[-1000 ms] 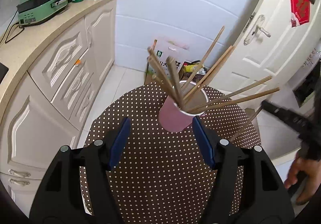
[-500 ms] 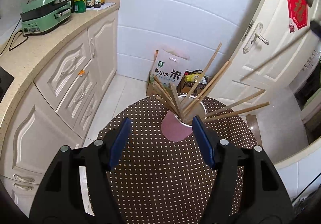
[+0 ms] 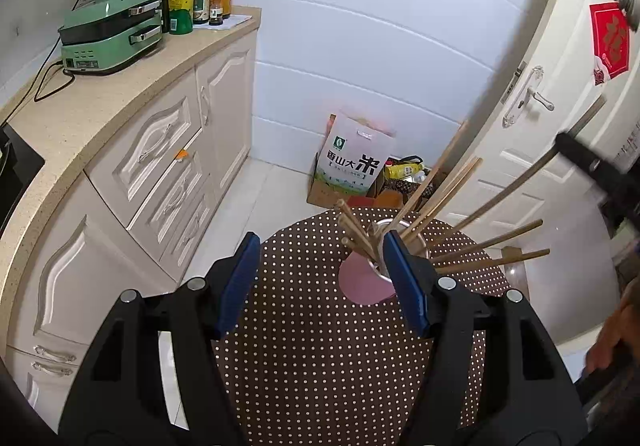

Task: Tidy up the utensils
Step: 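Carry the chopstick over the pink cup and lower it in with the right tool, then open the right tool to release the chopstick into the pink cup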

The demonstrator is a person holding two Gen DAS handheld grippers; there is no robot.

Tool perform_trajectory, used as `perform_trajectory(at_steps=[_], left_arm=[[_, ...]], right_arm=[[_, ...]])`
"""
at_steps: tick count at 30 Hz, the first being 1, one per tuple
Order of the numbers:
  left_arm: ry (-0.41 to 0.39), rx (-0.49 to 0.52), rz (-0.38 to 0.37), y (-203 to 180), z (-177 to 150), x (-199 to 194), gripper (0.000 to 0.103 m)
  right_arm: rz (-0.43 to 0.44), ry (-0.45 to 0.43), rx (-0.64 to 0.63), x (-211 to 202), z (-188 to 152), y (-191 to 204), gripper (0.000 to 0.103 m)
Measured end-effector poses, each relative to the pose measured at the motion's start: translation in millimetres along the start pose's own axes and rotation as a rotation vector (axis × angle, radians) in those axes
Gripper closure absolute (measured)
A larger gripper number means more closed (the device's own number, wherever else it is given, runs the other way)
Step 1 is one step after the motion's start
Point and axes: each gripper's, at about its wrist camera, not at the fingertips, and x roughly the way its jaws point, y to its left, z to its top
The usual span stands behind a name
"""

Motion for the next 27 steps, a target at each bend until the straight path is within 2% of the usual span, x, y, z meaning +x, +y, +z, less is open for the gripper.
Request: perform_trajectory(at_steps=[4, 11, 15, 19, 23, 27], left_arm=[[0.009, 0.014, -0.001, -4, 0, 4, 0.04], [0.032, 0.034, -0.002, -10, -4, 11, 0.04], [0.033, 0.036, -0.005, -9, -6, 9, 0.04], [0.034, 0.037, -0.004, -9, -6, 7, 0.039], [0.022, 0.041, -0.013, -9, -7, -1, 0.037], [0.006, 0.057, -0.024, -10, -8, -12, 0.037]], right_arm=[[0.009, 0.029, -0.007, 10, -8, 2, 0.098], [0.031, 0.137, -0.004, 35, -25, 4, 0.097], [0.061, 0.2, 0.055, 45, -34, 1, 0.094], [0.072, 0.21, 0.092, 43, -37, 0, 0.093], [0.072, 0.193, 0.1, 32, -37, 5, 0.075], [0.062, 0.162, 0.102, 18, -37, 10, 0.072]])
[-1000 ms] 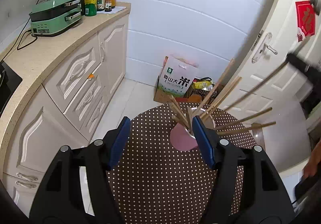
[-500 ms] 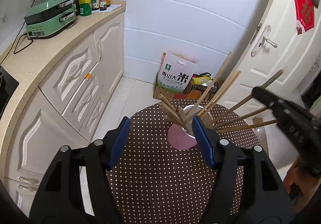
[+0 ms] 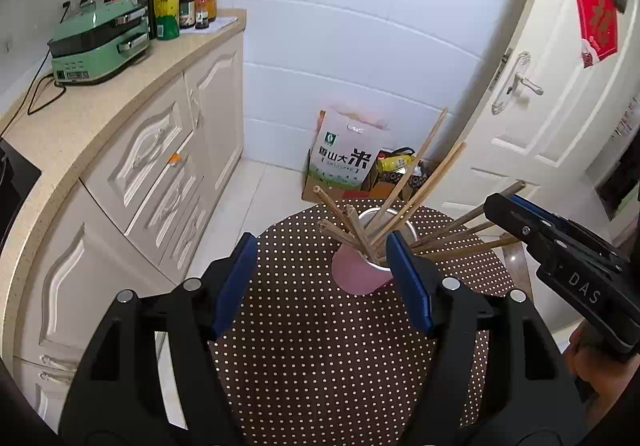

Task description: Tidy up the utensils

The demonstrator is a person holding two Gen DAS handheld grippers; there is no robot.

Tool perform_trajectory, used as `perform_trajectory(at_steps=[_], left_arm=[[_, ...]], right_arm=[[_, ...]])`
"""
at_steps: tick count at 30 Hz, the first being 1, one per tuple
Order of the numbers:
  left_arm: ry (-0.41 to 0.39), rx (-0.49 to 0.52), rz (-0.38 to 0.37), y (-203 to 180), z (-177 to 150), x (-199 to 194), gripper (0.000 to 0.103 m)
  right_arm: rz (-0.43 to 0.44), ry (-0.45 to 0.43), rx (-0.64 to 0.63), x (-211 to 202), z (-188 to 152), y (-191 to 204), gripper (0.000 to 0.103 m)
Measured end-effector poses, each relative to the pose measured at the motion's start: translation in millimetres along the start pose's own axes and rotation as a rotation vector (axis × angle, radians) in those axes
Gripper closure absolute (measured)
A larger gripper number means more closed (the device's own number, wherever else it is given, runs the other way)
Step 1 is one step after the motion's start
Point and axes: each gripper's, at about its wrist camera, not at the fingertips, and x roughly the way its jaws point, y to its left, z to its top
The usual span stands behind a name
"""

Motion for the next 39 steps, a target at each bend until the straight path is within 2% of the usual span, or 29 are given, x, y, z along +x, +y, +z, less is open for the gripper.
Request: perform_trajectory(at_steps=[13, 23, 25, 29, 33, 36, 39], left_arm=[[-0.053, 0.044, -0.034, 1, -12, -54, 0.035], [-0.118, 0.075, 0.007, -9, -29, -104, 0.032], [-0.138, 0.081, 0.023, -14, -32, -116, 0.031], [-0.179, 0.086, 0.06, -28, -40, -141, 0.027], [-0.219, 0.07, 0.088, -49, -55, -167, 0.019], [-0.257, 0.079, 0.127, -70, -71, -188, 0.016], [-0.27, 0.068, 0.129, -85, -85, -205, 0.013]], right_arm=[[-0.046, -0.07, -0.018, -60, -21, 31, 0.07], [-0.022, -0.12, -0.06, -109, -34, 48, 0.064], [-0.009, -0.129, -0.066, -118, -36, 48, 0.062], [0.019, -0.146, -0.082, -140, -42, 40, 0.05], [0.047, -0.155, -0.098, -165, -50, 31, 0.043], [0.071, -0.166, -0.119, -186, -58, 24, 0.04], [0.088, -0.175, -0.135, -204, -66, 18, 0.033]])
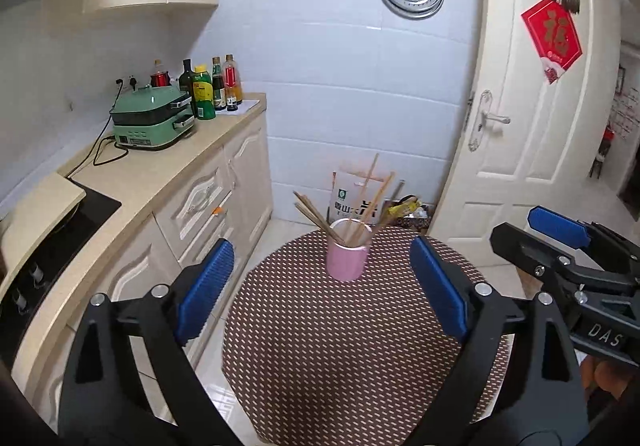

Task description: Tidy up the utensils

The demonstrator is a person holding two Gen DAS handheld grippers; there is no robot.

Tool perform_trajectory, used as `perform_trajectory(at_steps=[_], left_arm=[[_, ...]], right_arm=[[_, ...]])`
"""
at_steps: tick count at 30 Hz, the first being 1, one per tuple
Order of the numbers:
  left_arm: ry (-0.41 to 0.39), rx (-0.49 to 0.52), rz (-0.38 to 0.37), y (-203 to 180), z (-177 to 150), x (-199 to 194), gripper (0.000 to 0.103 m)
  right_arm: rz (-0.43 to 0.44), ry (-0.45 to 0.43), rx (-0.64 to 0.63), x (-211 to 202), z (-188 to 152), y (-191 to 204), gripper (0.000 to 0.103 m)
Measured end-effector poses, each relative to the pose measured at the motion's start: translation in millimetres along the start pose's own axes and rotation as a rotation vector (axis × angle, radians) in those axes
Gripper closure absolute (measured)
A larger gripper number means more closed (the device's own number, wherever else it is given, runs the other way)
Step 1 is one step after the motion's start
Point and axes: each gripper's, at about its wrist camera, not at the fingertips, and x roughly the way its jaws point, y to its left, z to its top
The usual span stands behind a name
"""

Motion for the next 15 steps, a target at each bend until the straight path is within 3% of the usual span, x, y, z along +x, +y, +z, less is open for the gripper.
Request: perform_trajectory(at_steps=[8, 15], left_arm=[[-0.02, -0.018, 0.02, -26, -20, -46, 0.011], [-0.09, -0.02, 0.077, -32, -27, -86, 0.01]], right_arm=[[0.008, -0.044, -0.033, -52, -10, -4, 0.022], [0.002, -0.101, -0.081, -85, -15, 4, 0.015]])
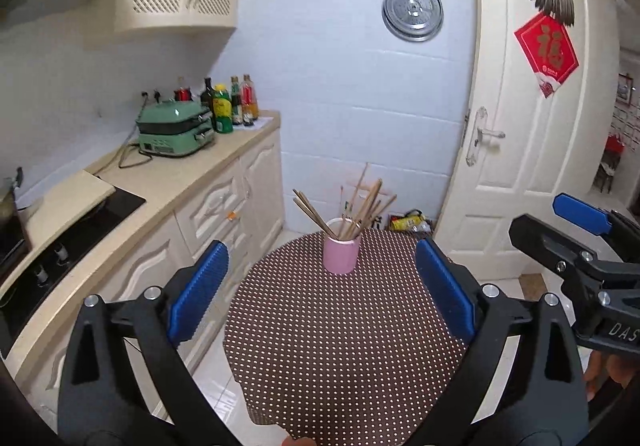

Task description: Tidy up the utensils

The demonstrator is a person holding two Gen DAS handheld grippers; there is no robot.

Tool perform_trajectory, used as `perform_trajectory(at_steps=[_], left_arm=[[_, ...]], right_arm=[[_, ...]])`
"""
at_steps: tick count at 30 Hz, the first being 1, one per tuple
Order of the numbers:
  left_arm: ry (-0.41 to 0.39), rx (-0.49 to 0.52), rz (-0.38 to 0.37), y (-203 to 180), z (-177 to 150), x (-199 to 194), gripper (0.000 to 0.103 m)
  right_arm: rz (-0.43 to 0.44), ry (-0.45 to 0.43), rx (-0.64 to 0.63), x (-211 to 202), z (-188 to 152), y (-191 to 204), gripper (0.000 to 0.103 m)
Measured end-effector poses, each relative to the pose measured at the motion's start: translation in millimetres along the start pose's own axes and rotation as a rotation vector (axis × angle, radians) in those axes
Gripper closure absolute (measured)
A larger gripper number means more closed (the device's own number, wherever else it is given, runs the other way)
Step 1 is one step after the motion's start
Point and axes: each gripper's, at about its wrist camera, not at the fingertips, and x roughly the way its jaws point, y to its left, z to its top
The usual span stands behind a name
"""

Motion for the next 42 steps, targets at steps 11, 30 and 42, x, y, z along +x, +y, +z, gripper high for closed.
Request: perform_trajectory(at_steps=[11, 30, 42], left_arm=[[-0.064, -0.009, 0.039, 6, 5, -31, 0.008], [-0.132, 0.019, 0.07, 0, 9, -51, 0.007], [-0.148, 0.021, 0.091, 3, 8, -54, 0.007]], right_arm=[[-0.003, -0.056, -0.027, -25, -1, 10, 0.011], [-0.023, -0.1, -0.057, -37, -1, 15, 0.009], [-0.018, -0.097, -0.062, -38, -2, 18, 0.009]])
